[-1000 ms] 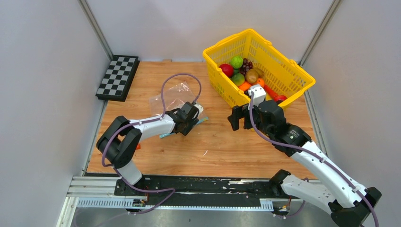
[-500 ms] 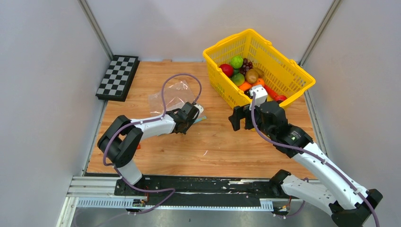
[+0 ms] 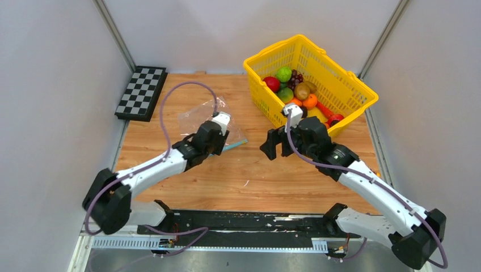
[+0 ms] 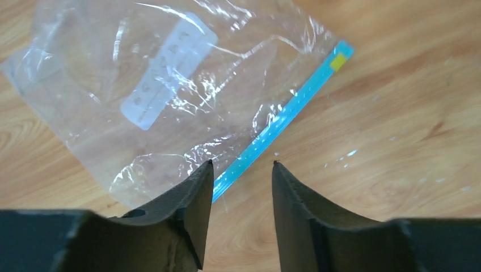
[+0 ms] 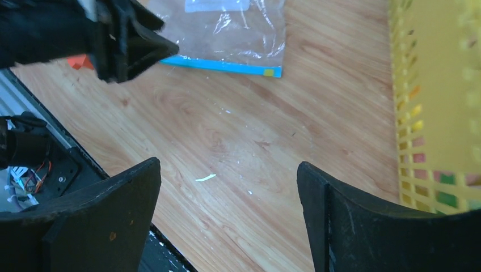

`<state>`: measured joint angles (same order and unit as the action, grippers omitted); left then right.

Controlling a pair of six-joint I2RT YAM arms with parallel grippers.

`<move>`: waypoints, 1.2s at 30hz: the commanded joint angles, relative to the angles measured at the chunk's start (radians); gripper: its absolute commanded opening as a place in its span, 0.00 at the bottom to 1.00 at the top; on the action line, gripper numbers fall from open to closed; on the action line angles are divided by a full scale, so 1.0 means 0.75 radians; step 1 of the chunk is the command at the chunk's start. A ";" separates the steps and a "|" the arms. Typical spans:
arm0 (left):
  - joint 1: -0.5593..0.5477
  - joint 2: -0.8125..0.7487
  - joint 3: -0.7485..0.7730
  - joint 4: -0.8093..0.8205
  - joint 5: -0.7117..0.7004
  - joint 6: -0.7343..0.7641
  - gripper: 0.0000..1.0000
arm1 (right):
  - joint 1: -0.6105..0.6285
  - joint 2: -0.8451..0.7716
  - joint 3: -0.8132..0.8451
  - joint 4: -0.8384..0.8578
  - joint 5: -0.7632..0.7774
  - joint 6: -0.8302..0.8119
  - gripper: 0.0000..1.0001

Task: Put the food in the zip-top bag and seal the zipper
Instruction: Adjust the zipper food storage bag at the center of the board.

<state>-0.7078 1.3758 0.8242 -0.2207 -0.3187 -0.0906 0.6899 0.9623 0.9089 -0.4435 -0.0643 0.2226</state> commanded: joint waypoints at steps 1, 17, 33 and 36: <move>0.113 -0.255 -0.154 0.175 0.014 -0.313 0.63 | 0.015 0.146 0.048 0.102 -0.136 0.014 0.89; 0.581 -0.375 -0.502 0.226 0.333 -0.776 0.97 | 0.122 0.845 0.382 0.130 -0.110 0.006 0.89; 0.648 -0.174 -0.595 0.567 0.563 -0.785 0.59 | 0.131 0.872 0.154 0.452 -0.296 0.298 0.84; 0.649 -0.199 -0.618 0.593 0.578 -0.796 0.44 | 0.133 0.844 0.037 0.669 -0.289 0.450 0.80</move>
<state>-0.2264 1.2449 0.3828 0.1558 0.0742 -0.6762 0.7834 1.6474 1.0145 -0.1608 -0.2638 0.4023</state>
